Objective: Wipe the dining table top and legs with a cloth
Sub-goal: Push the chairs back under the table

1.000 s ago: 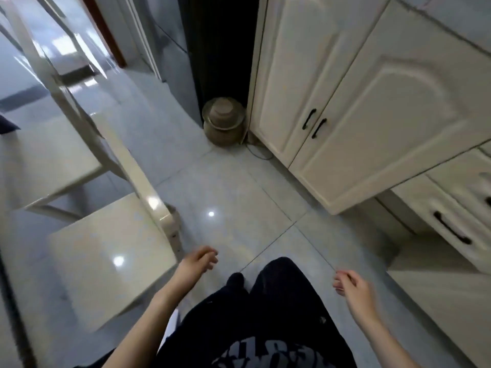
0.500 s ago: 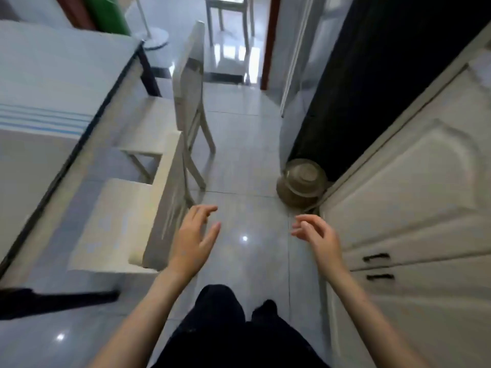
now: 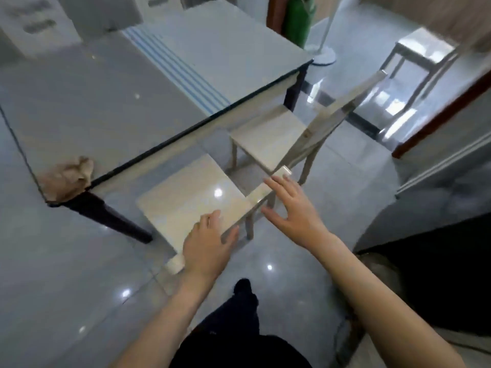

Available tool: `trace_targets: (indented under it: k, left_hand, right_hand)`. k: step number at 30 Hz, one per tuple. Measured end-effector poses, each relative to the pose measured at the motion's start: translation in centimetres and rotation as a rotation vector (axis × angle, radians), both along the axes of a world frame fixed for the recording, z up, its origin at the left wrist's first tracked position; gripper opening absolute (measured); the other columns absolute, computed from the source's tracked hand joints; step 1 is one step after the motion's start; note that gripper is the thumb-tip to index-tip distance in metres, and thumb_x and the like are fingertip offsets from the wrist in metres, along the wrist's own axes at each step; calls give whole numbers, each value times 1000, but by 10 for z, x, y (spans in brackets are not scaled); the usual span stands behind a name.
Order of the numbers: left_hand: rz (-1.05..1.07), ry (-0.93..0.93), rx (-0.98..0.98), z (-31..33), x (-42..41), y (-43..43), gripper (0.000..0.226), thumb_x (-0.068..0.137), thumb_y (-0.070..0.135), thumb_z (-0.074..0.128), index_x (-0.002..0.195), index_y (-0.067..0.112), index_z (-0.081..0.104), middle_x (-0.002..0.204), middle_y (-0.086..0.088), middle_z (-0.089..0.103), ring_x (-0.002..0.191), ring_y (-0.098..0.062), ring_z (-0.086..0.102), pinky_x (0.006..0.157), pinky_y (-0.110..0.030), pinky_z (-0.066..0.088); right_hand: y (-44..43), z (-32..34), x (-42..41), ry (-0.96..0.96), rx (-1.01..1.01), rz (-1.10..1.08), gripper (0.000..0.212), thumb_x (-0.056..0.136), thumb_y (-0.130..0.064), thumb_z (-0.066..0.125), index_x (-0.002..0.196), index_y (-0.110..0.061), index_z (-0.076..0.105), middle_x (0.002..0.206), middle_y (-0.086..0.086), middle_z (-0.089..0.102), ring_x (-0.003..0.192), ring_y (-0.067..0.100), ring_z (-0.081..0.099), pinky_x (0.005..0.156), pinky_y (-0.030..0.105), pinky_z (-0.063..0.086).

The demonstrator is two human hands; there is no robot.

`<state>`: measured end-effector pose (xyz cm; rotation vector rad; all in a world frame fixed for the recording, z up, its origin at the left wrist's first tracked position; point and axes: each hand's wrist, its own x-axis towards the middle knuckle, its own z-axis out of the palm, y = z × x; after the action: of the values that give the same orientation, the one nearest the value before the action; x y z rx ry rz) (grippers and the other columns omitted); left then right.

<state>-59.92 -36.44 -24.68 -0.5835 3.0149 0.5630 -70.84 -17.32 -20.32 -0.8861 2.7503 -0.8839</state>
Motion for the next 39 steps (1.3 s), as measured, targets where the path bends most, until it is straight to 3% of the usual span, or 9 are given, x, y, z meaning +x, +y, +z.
trace_targets:
  k: [3, 6, 8, 10, 15, 18, 24, 33, 39]
  left_hand:
    - [54, -51, -56, 0, -8, 1, 65, 84, 67, 15, 100, 19, 57, 94, -4, 65, 86, -30, 64, 63, -36, 47]
    - [118, -110, -48, -1, -12, -3, 64, 89, 64, 9, 88, 21, 57, 84, -2, 65, 77, -27, 65, 58, -34, 45]
    - [167, -110, -48, -2, -12, -4, 63, 91, 61, 10, 81, 22, 58, 77, -1, 65, 71, -27, 65, 54, -32, 38]
    - [208, -127, -43, 0, -15, -2, 62, 92, 58, 15, 73, 20, 61, 69, -4, 64, 63, -29, 64, 50, -31, 38]
    - [444, -194, -25, 0, -15, 0, 75, 88, 59, 7, 66, 16, 65, 69, -3, 65, 65, -28, 64, 54, -31, 46]
    - [535, -201, -97, 4, -18, 3, 73, 90, 54, 12, 64, 14, 68, 64, -6, 67, 59, -31, 66, 50, -28, 36]
    - [620, -153, -179, 3, -34, -7, 57, 85, 41, 32, 45, 9, 58, 41, -10, 55, 36, -33, 54, 40, -23, 29]
    - [643, -89, -253, 0, -62, -36, 60, 84, 42, 25, 54, 5, 62, 49, -14, 58, 47, -37, 57, 48, -26, 27]
    - [616, -90, -292, 3, -84, -69, 58, 85, 41, 18, 51, 11, 55, 48, -8, 53, 44, -29, 45, 45, -25, 16]
  right_hand:
    - [-15, -23, -47, 116, 316, 231, 58, 96, -58, 39, 146, -31, 37, 152, -1, 39, 149, 28, 16, 121, 50, 12]
    - [-27, -29, -84, 224, 428, 430, 53, 95, -59, 30, 122, -25, 60, 122, -1, 64, 127, 27, 50, 114, 44, 29]
    - [-36, -29, -100, 282, 472, 517, 59, 92, -61, 24, 102, -22, 67, 100, -2, 68, 96, 24, 63, 86, 35, 44]
    - [-43, -31, -111, 312, 493, 583, 63, 91, -62, 19, 90, -20, 67, 88, -2, 67, 80, 22, 63, 64, 32, 40]
    - [-46, -48, -115, 433, 314, 565, 61, 99, -45, 24, 59, -15, 58, 52, 2, 56, 45, 25, 55, 40, 28, 40]
    - [-48, -52, -114, 499, 224, 542, 45, 90, -34, 41, 52, -14, 55, 46, 3, 52, 38, 24, 50, 37, 27, 37]
    - [-60, -60, -129, 541, 170, 539, 41, 85, -33, 44, 50, -14, 54, 43, 5, 50, 36, 26, 47, 38, 23, 30]
    - [-94, -57, -157, 590, 110, 596, 36, 83, -19, 42, 47, -15, 48, 41, 4, 47, 33, 25, 43, 37, 22, 26]
    - [-130, -54, -180, 622, 76, 590, 36, 80, -16, 40, 44, -15, 43, 37, 3, 41, 30, 23, 37, 41, 20, 15]
